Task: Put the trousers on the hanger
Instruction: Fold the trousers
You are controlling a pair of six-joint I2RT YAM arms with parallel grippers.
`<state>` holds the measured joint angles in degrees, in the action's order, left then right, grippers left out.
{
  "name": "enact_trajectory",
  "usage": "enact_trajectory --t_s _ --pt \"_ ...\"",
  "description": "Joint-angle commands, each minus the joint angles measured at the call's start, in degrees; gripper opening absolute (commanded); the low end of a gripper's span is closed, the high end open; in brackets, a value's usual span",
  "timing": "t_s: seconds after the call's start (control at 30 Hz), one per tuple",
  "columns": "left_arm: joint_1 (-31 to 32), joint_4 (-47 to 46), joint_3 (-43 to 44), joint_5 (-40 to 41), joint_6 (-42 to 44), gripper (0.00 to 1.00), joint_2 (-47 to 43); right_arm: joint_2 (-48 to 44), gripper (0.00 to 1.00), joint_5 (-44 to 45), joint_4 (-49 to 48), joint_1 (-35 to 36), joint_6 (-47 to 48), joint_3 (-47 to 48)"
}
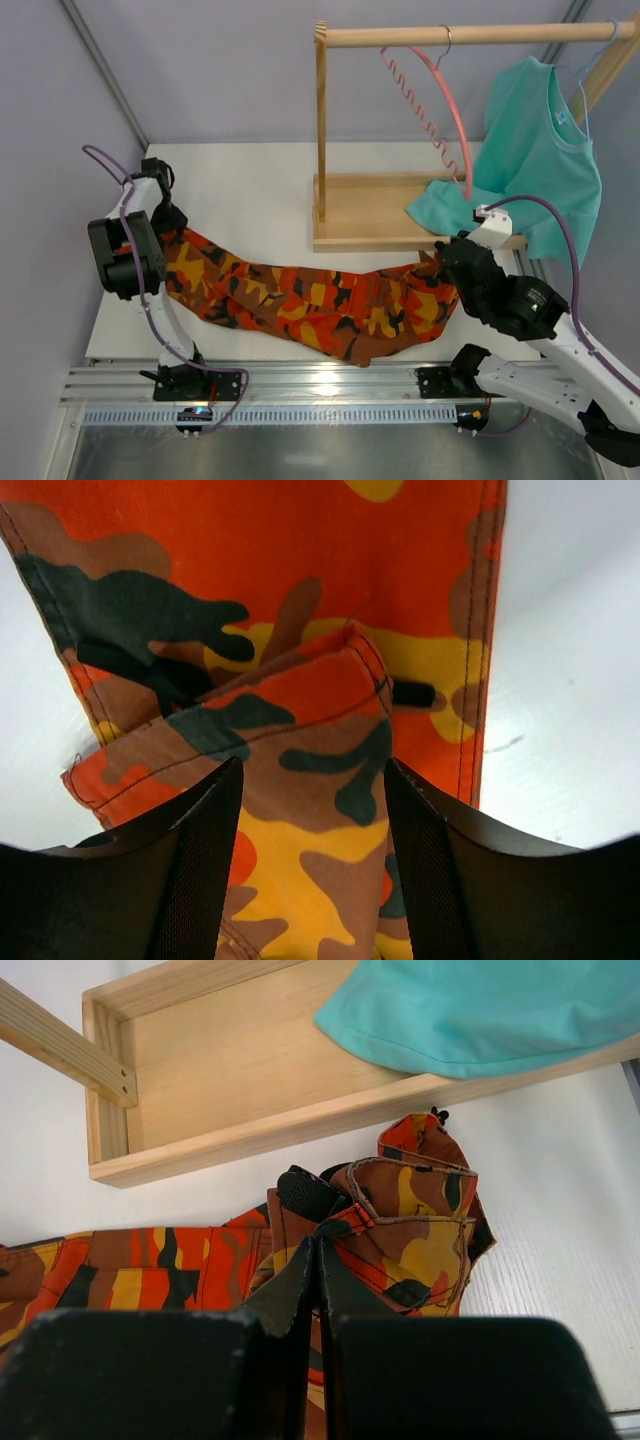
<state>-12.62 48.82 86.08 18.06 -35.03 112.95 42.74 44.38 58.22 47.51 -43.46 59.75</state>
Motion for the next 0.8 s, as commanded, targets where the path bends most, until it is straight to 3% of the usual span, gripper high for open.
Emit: enact_trajectory --t_s 0.0,0.33,0.6,0.7,0.77 --pt "-0.56 -2.06 3.82 -0.93 -1.54 0.59 1.74 0.24 0.04 -0.61 -5.57 -0.05 2.33 -0.59" --pt "-0.65 -2.85 4.44 2.06 -0.48 0.54 6.41 1.11 0.04 0.35 -7.41 -0.05 3.65 -1.74" --pt "-0.56 -1.27 4.97 5.57 1.19 0.12 1.86 2.7 0.04 4.39 -2.68 -0.05 3.56 2.82" --pt "-0.56 -0.57 4.62 7.24 1.8 0.01 -2.62 1.82 0.04 6.41 0.57 -0.05 3.56 5.2" --pt "-0.56 -0.3 4.1 8.65 2.33 0.0 -5.53 0.6 0.04 7.38 2.42 -0.05 3.65 5.73"
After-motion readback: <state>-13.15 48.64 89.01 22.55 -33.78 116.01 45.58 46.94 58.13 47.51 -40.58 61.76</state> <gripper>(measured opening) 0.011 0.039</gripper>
